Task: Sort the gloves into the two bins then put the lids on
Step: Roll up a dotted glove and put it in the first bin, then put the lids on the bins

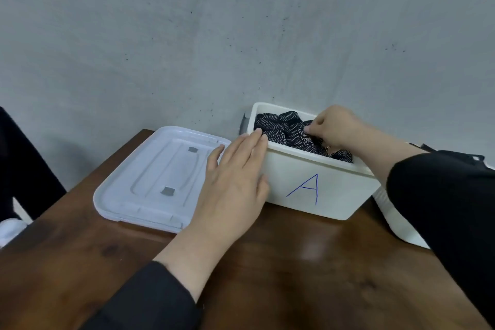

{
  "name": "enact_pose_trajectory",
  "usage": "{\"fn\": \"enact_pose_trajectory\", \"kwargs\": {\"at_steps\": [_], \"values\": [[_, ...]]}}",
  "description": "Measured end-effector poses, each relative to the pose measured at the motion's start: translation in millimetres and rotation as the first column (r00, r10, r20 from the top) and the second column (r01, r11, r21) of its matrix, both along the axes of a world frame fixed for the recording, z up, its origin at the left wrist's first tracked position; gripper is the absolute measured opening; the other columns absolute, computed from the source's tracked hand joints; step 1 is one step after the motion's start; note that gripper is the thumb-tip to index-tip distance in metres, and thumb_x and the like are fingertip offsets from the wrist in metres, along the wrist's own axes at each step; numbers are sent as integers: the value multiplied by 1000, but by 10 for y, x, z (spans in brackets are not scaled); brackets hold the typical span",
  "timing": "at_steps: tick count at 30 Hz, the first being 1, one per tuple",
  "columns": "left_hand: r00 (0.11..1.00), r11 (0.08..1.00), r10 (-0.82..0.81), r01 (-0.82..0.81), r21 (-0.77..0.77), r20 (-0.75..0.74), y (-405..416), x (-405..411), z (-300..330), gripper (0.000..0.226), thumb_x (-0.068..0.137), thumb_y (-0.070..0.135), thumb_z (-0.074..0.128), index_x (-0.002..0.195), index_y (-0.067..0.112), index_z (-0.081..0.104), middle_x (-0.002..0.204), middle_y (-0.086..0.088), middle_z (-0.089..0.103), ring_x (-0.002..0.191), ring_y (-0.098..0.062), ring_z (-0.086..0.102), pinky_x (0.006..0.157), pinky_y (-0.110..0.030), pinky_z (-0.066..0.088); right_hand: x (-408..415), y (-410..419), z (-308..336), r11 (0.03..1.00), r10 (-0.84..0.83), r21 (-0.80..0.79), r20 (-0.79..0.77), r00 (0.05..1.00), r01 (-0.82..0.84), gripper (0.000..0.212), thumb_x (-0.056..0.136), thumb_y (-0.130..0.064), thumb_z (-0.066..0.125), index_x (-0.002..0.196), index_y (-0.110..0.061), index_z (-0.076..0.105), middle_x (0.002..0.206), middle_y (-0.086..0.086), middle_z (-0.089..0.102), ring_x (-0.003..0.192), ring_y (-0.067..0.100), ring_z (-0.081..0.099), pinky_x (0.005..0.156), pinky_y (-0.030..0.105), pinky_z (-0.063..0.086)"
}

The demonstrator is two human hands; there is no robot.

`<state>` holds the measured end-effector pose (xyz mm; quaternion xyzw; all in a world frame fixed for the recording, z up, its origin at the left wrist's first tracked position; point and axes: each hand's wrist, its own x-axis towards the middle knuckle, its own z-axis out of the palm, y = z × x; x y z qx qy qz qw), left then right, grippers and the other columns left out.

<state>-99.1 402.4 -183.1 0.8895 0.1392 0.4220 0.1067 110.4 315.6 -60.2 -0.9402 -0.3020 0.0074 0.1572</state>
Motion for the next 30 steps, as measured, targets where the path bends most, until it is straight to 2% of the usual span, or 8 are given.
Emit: {"fn": "enact_pose_trajectory", "kwargs": {"at_steps": [2,6,11,15,17,19,25,30], "values": [[1000,1000,1,-1,-3,16,-10,-21,2,63,87,19,56,148,13,42,156,0,38,142,-18,35,116,-44,27,-19,-111,58,999,6,46,155,988,-13,39,100,-36,58,83,-2,68,70,11,66,69,33,62,64,31,47],[997,999,15,-13,-36,79,-24,-131,-16,42,89,20,58,131,17,56,141,-1,50,128,-18,47,104,-40,33,-381,-385,97,931,80,316,308,948,-181,35,101,-36,53,85,-11,71,83,9,70,79,31,63,73,39,52],[992,989,121,-124,-80,-32,21,-492,-64,21,91,32,59,109,23,62,111,6,61,100,-17,55,90,-34,38,-1298,-870,-322,764,265,471,395,880,-441,23,99,-26,57,79,-17,65,83,-8,62,79,13,57,70,24,43],[957,987,115,-141,-82,-266,70,-879,-149,28,94,46,56,115,29,61,116,11,58,106,-14,55,97,-35,38,-1803,-1085,-1015,806,390,408,179,903,-428,16,101,-29,54,107,-28,69,112,-23,61,107,-1,58,88,12,43],[922,981,72,-134,-137,-380,93,-1009,-215,34,95,50,54,124,32,59,124,14,54,116,-13,50,103,-36,35,-1949,-1128,-1288,879,391,289,22,920,-380,37,104,-40,45,140,-38,52,142,-32,43,131,-12,39,107,7,28],[905,981,41,-118,-156,-424,120,-1073,-260,30,97,47,54,122,32,63,122,16,55,117,-12,49,100,-35,35,-2009,-1137,-1449,914,384,161,-45,922,-372,52,106,-47,36,156,-38,28,159,-28,22,146,-8,20,119,14,12],[901,983,43,-114,-141,-432,121,-1080,-248,15,99,36,56,91,29,67,103,16,59,101,-9,50,91,-33,38,-2097,-1134,-1503,924,375,79,17,927,-375,53,107,-48,28,158,-37,24,161,-26,19,138,-17,6,116,14,-4],[946,968,65,-138,-210,-318,97,-1079,-217,13,99,24,56,88,25,65,106,12,64,104,-12,54,87,-30,31,-2118,-1171,-1470,926,359,123,18,933,-358,50,107,-46,32,156,-35,31,161,-23,26,142,-12,16,112,10,-2]]}}
